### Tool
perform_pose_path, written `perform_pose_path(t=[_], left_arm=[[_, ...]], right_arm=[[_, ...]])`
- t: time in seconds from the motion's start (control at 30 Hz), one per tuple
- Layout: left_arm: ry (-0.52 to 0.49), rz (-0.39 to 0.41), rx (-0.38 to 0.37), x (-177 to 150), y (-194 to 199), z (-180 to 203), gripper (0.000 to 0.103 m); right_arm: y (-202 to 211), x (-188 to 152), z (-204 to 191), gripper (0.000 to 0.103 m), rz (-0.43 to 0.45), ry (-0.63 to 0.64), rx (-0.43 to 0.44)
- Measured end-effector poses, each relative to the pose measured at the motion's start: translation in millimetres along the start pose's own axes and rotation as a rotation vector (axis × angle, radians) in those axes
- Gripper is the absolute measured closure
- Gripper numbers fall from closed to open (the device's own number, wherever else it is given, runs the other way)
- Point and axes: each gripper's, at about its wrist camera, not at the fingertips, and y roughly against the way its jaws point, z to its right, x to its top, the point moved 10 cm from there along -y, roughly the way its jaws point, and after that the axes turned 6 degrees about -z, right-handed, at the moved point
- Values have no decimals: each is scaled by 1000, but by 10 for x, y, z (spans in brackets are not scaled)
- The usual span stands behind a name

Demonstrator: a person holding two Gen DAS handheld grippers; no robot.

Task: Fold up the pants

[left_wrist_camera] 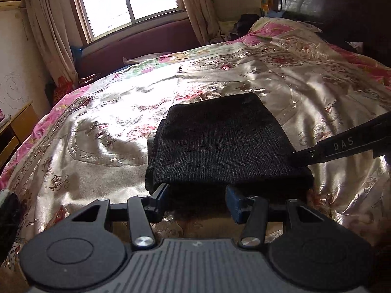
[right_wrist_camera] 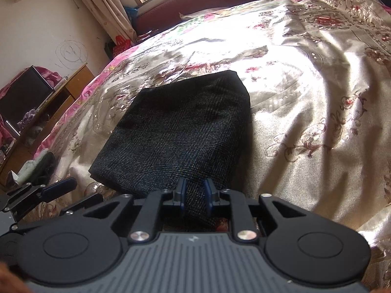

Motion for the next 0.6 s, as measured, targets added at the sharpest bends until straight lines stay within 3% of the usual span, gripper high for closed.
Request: perform_pose_path(t=[0.47, 0.6], left_arm=[[20, 18, -27, -36, 71, 53, 38], [13, 32, -34, -28, 98, 70, 38]], right_arm=[[160, -99, 60, 81, 1, 43, -66], [196, -121, 29, 75, 3, 63, -81]])
